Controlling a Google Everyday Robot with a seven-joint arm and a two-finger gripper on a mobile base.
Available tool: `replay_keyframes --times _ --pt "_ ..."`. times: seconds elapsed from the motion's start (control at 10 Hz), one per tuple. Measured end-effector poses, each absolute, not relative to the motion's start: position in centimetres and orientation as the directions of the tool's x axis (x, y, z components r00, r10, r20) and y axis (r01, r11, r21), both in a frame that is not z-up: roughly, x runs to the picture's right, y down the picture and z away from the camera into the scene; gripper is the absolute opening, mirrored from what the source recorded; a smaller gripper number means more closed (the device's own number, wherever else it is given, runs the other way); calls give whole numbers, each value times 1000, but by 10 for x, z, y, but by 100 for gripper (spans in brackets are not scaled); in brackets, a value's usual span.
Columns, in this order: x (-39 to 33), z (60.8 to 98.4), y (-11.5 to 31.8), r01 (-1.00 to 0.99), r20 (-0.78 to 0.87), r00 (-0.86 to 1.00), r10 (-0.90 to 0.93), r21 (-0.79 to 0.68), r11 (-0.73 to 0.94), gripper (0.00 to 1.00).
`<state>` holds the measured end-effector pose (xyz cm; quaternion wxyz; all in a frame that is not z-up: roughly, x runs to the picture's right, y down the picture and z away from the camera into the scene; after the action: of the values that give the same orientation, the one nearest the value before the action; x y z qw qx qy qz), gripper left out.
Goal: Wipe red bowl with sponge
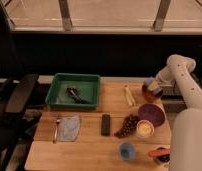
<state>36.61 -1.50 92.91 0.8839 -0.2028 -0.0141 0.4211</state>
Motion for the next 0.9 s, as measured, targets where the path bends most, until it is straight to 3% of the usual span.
replay_keyframes --times 0.4,0.9 --pt "335 920 -14 -722 -60 630 774 -413 555 0" --pt "362 905 14 -748 -105 595 797 -436 501 0"
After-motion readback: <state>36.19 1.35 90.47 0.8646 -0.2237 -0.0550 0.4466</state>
